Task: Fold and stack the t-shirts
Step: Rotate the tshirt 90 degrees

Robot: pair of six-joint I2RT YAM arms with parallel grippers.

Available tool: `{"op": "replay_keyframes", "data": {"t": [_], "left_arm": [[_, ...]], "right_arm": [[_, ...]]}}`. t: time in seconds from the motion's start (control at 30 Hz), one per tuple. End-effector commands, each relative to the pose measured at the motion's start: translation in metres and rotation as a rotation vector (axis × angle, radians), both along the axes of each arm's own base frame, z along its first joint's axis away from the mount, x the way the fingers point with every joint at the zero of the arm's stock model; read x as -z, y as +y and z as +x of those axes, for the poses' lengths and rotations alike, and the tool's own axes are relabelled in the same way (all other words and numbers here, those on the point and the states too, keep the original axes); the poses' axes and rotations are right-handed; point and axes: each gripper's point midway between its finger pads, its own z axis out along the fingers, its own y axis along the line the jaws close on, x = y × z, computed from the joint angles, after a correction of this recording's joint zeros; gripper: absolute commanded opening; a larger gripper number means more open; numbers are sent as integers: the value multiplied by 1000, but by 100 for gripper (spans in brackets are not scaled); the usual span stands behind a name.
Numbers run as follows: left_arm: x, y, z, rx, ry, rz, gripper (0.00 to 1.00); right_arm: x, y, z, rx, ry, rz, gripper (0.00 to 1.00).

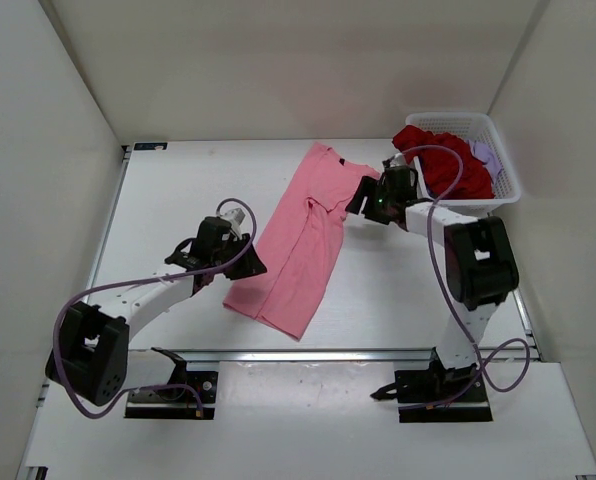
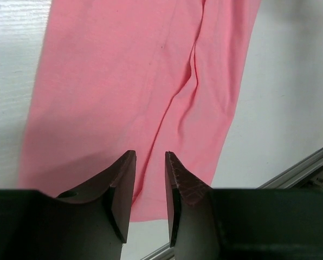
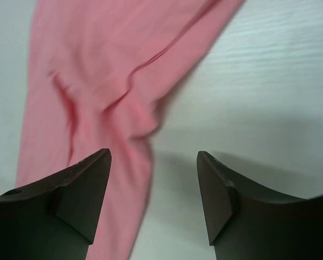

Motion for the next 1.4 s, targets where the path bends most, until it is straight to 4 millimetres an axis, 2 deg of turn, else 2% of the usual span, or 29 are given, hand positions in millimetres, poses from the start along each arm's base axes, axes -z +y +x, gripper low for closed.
{"op": "replay_keyframes", "data": {"t": [0.0, 0.2, 0.23, 0.3, 0.33, 0.37, 0.4, 0.43, 0.47, 0.53, 0.57, 0.6, 0.63, 0.67, 0.7, 0.77, 0.8, 0.87, 0.97, 1.07, 1.1, 1.13, 1.17, 1.2, 1.23, 1.27, 1.3, 1.33, 1.37], "left_arm": [[-8, -6, -2, 6, -48, -40, 39], [0, -11, -13, 32, -26, -54, 38], [0, -11, -14, 32, -36, -53, 38], [-1, -10, -16, 30, -40, -51, 39], [5, -7, -20, 37, -27, -40, 39], [4, -6, -18, 24, -24, -41, 39], [4, -6, -19, 30, -24, -47, 38], [4, -4, -17, 19, -27, -50, 38], [7, -4, -18, 23, -17, -49, 38], [7, -6, -20, 26, -10, -50, 38], [5, -8, -21, 32, -11, -46, 37], [4, -8, -22, 29, -20, -44, 37], [1, -8, -21, 23, -28, -50, 38], [2, -5, -22, 15, -27, -46, 39], [0, -3, -22, 6, -26, -49, 39], [-5, 4, -17, -12, -51, -44, 38], [-5, 7, -16, -17, -49, -35, 40], [-9, 13, -11, -28, -71, -14, 42], [-2, 27, -6, -52, -66, 45, 43], [13, 37, -8, -96, -7, 34, 57], [15, 38, -7, -108, -2, 10, 62], [19, 39, -7, -120, 9, -8, 65], [18, 40, -6, -131, 6, -11, 65], [22, 42, -9, -135, 11, -6, 65], [18, 43, -5, -148, -5, -3, 64], [21, 47, -5, -159, -7, 15, 61], [23, 49, -9, -161, -3, 20, 58], [24, 52, -9, -179, -9, 30, 57], [28, 57, -8, -197, -14, 41, 56]], "right_arm": [[4, -25, 52, 116, -48, -9, 63], [28, -27, 103, 125, 14, 15, 61], [20, -25, 113, 130, -2, 5, 57], [44, -23, 119, 123, 59, -23, 43], [37, -17, 134, 113, 38, 5, 40], [48, -11, 141, 102, 58, 11, 24], [43, -11, 145, 105, 73, 11, 13], [38, -6, 162, 93, 43, 16, 8], [48, -7, 163, 92, 74, -7, 2], [26, 10, 200, 53, -8, 11, 1], [15, 14, 213, 32, -34, 34, 6], [12, 15, 212, 20, -10, 52, 20], [-12, 15, 225, 22, -80, 64, 29], [3, 21, 214, -14, -32, 85, 44], [-32, 18, 213, -24, -90, 60, 51], [-81, 17, 205, -39, -171, -28, 60], [-87, 14, 199, -29, -166, -81, 64], [-146, 12, 182, -44, -243, -135, 66], [-178, 8, 148, -66, -219, -190, 63], [-188, 30, 102, -153, -150, -208, 57], [-173, 43, 85, -198, -96, -227, 52], [-176, 45, 73, -207, -85, -248, 42], [-173, 60, 51, -258, -66, -268, 36], [-148, 70, 31, -306, -2, -300, 36], [-162, 84, 17, -334, -59, -311, 34], [-158, 81, 0, -345, -85, -309, 35], [-142, 78, -37, -362, -54, -302, 35], [-146, 91, -45, -368, -107, -233, 37], [-139, 90, -69, -392, -137, -174, 39]]}}
